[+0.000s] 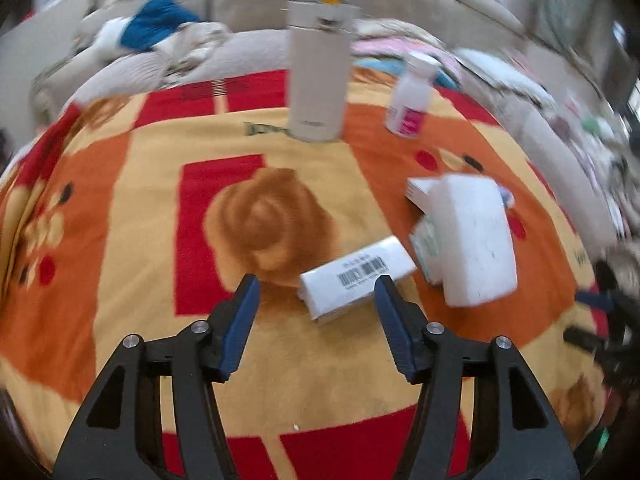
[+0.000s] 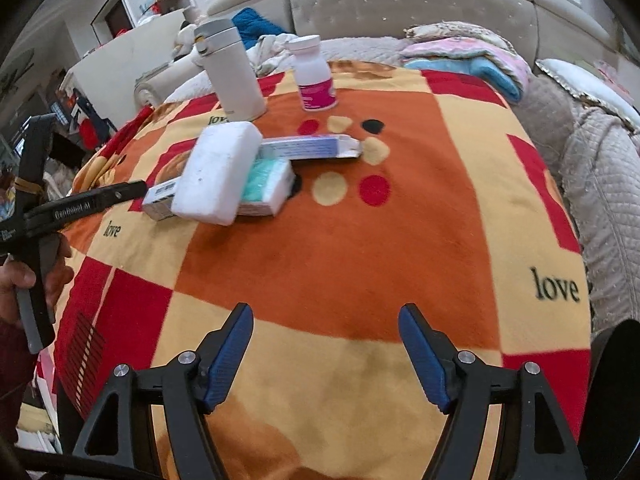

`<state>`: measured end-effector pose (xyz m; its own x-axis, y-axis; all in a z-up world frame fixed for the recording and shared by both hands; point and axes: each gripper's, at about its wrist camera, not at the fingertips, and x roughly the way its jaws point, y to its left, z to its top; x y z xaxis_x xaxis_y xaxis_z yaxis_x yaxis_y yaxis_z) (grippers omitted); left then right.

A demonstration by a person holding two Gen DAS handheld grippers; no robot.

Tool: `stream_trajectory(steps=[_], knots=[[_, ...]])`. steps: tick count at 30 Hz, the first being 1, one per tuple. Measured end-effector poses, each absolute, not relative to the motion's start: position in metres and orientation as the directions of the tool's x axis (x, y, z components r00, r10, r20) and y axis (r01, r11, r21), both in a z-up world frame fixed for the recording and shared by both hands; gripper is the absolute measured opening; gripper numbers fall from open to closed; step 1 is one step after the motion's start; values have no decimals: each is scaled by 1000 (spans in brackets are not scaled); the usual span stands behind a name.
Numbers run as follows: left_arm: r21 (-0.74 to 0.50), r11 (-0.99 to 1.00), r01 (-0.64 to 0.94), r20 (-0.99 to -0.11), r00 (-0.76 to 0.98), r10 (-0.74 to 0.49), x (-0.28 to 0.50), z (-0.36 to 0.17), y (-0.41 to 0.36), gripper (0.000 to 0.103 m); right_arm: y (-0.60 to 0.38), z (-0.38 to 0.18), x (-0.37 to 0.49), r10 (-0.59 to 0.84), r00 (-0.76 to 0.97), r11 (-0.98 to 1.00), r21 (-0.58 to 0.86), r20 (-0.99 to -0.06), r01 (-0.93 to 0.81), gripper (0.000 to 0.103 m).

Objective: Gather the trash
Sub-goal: 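Grasp the white barcode box with the left gripper while the right grasps the white sponge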

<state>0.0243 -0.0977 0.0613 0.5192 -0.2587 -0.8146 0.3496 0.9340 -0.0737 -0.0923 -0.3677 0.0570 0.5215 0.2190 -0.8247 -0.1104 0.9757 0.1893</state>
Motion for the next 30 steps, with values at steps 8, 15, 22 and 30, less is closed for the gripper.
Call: stream_trajectory(steps=[8, 15, 22, 30], knots=[[33, 853, 521, -856, 456, -245, 42, 47, -125, 62, -350, 66, -68, 252, 527, 968, 209, -811, -141, 74], [61, 852, 519, -862, 458, -218, 41, 41, -135, 41, -327, 71, -40, 279, 532, 960, 234, -799, -152, 75], [-15, 940, 342, -865, 467, -184, 24, 47, -107, 36, -283, 76, -12, 248, 557, 968, 186, -793, -166, 75], [-50, 967, 250, -854, 491, -171, 4, 48, -96, 35, -258, 52, 9, 162, 533, 984, 94, -830, -152, 61]])
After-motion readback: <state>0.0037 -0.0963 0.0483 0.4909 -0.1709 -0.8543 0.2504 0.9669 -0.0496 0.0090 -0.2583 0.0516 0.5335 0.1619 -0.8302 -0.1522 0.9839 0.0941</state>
